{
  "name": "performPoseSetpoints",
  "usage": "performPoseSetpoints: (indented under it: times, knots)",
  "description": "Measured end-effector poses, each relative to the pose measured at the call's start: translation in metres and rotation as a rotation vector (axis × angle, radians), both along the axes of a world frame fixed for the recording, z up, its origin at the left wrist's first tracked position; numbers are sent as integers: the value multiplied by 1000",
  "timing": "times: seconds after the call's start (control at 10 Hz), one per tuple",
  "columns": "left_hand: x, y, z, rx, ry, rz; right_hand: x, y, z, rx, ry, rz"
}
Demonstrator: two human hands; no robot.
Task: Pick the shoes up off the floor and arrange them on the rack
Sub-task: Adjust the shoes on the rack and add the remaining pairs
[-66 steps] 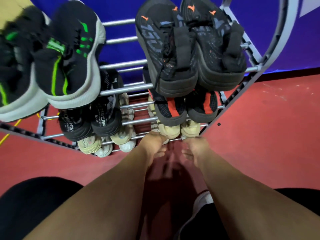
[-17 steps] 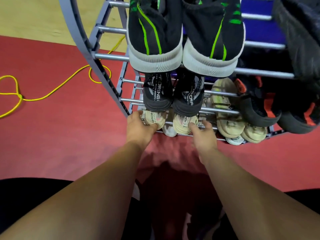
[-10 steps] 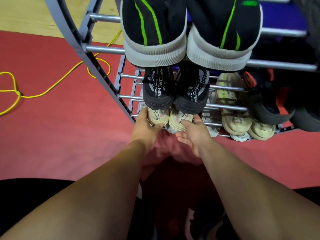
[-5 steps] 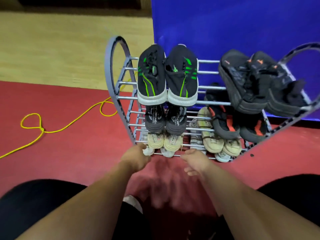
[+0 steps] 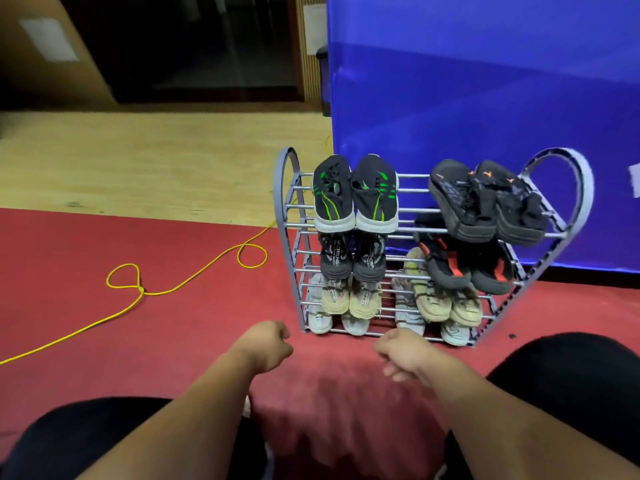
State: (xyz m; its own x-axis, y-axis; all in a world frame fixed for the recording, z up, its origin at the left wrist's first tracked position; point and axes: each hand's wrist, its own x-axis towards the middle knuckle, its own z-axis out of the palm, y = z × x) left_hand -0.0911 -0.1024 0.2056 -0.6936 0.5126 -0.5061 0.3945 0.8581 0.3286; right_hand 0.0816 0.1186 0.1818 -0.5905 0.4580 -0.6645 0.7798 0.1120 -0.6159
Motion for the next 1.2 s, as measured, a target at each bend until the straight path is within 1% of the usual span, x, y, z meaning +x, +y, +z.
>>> performPoseSetpoints:
  times: [0.2, 0.3, 0.4, 0.5, 0.6, 0.7, 0.8, 0.9, 1.0, 1.1, 1.2]
  knots:
    - [-22, 19, -58, 15, -128, 76, -31, 9, -45, -92, -72, -95]
    - [-37, 38, -99, -12, -166, 92, -50, 19, -83, -169, -119, -142]
    - [-54, 62, -136, -25, -248, 109, -67, 32, -122, -214, -159, -200]
    - [-78, 82, -175, -6, -358, 244, -85, 48, -162, -240, -197, -258]
    - [-94, 95, -214, 70, -463, 407, -105, 58, -192, -270, -239, -288]
    - [-104, 107, -239, 150, -549, 616, -124, 64, -216, -301, -259, -339]
    - [-109, 119, -266, 292, -679, 908, -143, 64, -232, -361, -247, -407]
    - [-109, 127, -277, 412, -771, 1085, -155, 62, -241, -398, -192, -503]
    - [-108, 136, -287, 493, -846, 1259, -158, 58, -248, -421, -178, -565]
    - [-111, 139, -289, 530, -896, 1325, -159, 55, -255, -441, -142, -677]
    - [-116, 141, -295, 555, -926, 1372, -163, 59, -270, -538, -57, -824]
